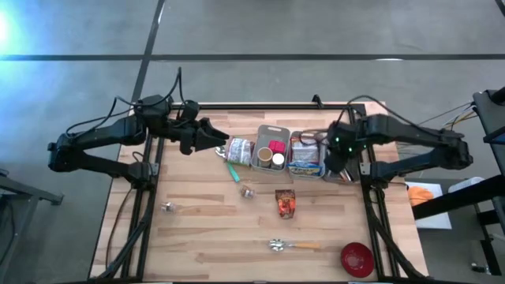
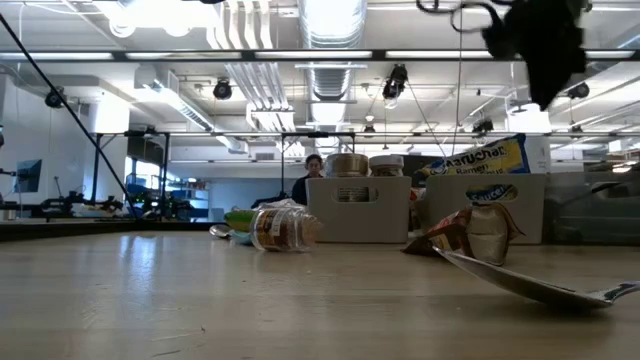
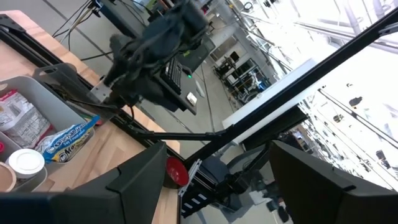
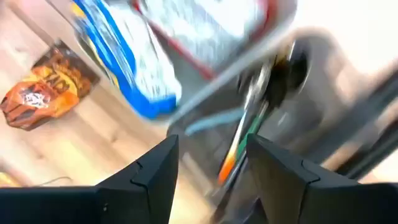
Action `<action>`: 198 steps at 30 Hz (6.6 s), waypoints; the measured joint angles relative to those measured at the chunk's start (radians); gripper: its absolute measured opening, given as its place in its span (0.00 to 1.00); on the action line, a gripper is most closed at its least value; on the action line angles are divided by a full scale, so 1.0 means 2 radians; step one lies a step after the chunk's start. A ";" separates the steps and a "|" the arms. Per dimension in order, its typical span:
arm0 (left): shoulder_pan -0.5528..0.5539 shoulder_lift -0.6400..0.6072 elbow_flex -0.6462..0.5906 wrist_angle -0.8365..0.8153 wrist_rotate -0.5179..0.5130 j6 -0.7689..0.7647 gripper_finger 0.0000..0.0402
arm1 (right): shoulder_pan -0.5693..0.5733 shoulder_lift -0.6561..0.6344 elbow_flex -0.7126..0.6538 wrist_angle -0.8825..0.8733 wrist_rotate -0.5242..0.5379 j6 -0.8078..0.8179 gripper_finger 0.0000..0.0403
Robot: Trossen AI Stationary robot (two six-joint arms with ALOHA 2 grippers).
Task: Pick & Place Food Item
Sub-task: Adjust the red noodle pack in the gray bin, then put the green noodle pack into the right gray bin
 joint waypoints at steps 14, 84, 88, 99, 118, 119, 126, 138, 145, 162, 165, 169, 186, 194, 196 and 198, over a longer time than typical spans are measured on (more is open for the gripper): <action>0.000 0.000 0.000 -0.002 0.000 0.016 0.71 | -0.136 0.155 0.094 0.175 -0.101 -0.362 0.47; 0.000 0.000 -0.001 -0.030 -0.026 0.018 0.71 | -0.197 0.308 0.098 0.208 -0.066 -0.394 0.02; 0.000 0.000 -0.001 -0.030 -0.027 0.018 0.71 | -0.193 0.286 0.097 0.209 -0.057 -0.365 0.02; 0.000 0.000 0.000 -0.032 -0.030 0.018 0.71 | -0.141 0.264 0.095 0.186 0.018 -0.284 0.02; 0.000 0.000 0.000 -0.032 -0.030 0.018 0.71 | -0.014 0.197 0.092 0.090 0.015 -0.078 0.02; 0.000 0.000 0.000 -0.032 -0.030 0.018 0.71 | -0.004 0.201 0.091 0.087 0.013 -0.070 0.02; 0.000 0.000 0.000 -0.032 -0.030 0.018 0.71 | 0.039 0.219 0.089 0.087 0.007 -0.029 0.02; 0.000 0.000 0.000 -0.032 -0.030 0.019 0.71 | 0.048 0.214 0.092 0.115 -0.010 -0.015 0.02; 0.000 0.000 0.000 -0.032 -0.030 0.018 0.71 | 0.048 0.225 0.092 0.133 -0.010 -0.017 0.02; 0.000 0.000 0.000 -0.032 -0.030 0.014 0.71 | 0.046 0.242 0.092 0.137 -0.017 -0.032 0.02; 0.000 0.000 0.000 -0.032 -0.030 0.014 0.71 | 0.046 0.241 0.092 0.137 -0.021 -0.035 0.02; 0.000 0.000 0.000 -0.032 -0.030 0.014 0.71 | 0.047 0.241 0.093 0.137 -0.024 -0.036 0.02; 0.000 0.000 0.000 -0.037 -0.030 0.014 0.71 | 0.047 0.228 0.093 0.132 -0.036 -0.045 0.37; 0.000 0.000 0.000 -0.116 -0.077 0.003 0.71 | 0.047 0.156 0.093 0.116 -0.033 -0.015 0.46; 0.000 0.004 0.000 -0.144 -0.116 0.011 0.71 | 0.047 0.135 0.093 0.117 -0.033 -0.001 0.46; 0.000 0.009 0.000 -0.164 -0.150 0.046 0.71 | 0.047 0.114 0.093 0.120 -0.032 0.009 0.47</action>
